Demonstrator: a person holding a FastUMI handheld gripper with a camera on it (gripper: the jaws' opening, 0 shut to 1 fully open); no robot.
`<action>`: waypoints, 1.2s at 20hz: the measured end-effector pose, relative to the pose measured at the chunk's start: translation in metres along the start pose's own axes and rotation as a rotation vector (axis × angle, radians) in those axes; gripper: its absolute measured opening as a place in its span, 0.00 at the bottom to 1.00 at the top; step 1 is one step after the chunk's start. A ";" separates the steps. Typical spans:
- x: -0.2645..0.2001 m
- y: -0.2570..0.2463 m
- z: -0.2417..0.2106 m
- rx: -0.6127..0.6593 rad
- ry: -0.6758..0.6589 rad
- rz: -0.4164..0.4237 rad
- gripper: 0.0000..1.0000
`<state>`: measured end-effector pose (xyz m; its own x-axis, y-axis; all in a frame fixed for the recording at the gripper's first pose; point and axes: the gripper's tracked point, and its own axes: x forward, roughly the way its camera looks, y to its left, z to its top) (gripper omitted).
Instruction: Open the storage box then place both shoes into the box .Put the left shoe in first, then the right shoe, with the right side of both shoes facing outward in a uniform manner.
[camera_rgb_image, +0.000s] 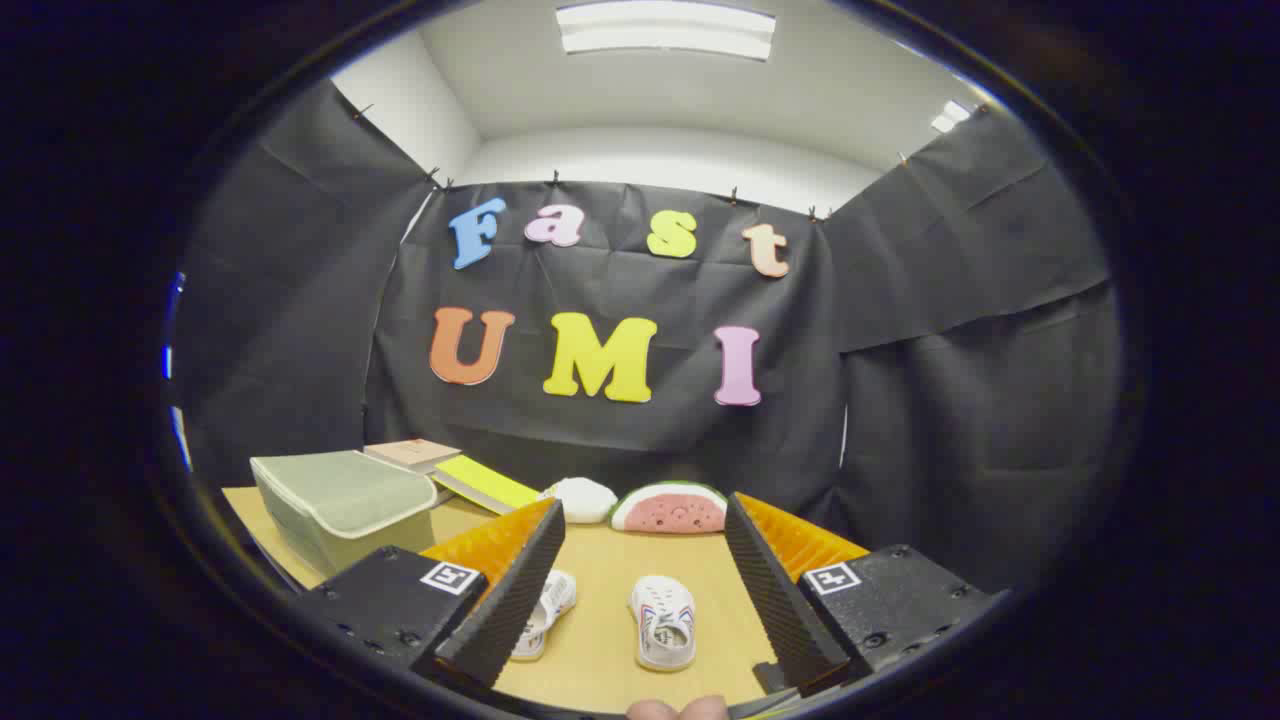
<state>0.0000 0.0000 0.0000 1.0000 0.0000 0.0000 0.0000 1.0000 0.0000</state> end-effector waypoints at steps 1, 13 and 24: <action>0.001 0.002 -0.002 0.004 0.005 0.003 1.00; -0.001 0.028 0.006 0.012 -0.024 0.034 1.00; 0.012 0.073 0.002 0.048 0.027 0.155 1.00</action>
<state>0.0123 0.0729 0.0016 0.9877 0.1548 -0.0227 -0.1535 0.9869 0.0501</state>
